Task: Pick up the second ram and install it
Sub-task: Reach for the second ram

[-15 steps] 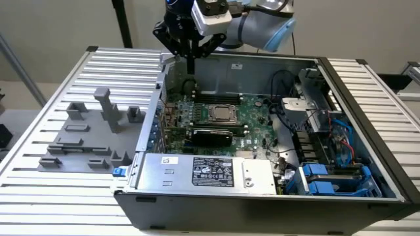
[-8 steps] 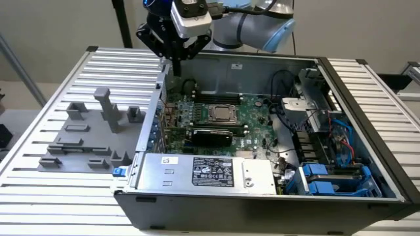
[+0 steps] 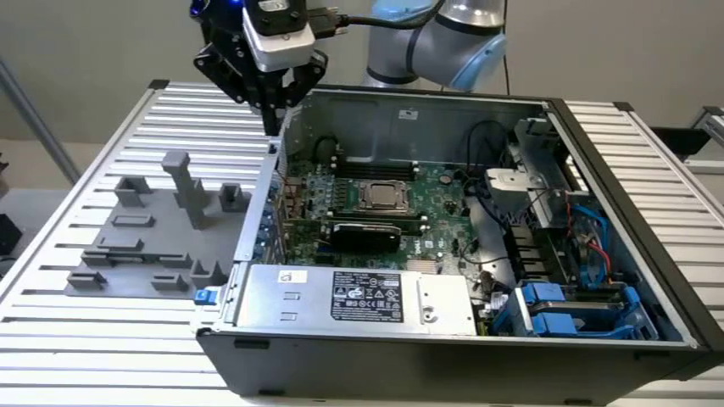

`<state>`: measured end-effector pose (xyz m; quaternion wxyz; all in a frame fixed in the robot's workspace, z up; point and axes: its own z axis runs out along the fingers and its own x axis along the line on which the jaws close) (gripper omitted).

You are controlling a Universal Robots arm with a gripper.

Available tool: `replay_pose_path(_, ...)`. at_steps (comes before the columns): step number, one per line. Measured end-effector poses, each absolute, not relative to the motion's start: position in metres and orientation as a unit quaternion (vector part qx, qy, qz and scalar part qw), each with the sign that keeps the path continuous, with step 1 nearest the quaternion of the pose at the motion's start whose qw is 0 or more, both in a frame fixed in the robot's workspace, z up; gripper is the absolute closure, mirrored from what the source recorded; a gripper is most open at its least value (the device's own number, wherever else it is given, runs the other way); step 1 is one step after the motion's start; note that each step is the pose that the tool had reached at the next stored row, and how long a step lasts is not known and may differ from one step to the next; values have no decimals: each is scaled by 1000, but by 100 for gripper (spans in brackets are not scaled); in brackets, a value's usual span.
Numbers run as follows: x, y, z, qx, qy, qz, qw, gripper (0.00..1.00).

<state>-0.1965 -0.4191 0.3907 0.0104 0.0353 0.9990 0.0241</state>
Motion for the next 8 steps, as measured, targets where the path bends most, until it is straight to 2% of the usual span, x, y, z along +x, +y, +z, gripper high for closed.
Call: replay_pose_path(8,-232,-426,386,35,999,24,10,100)
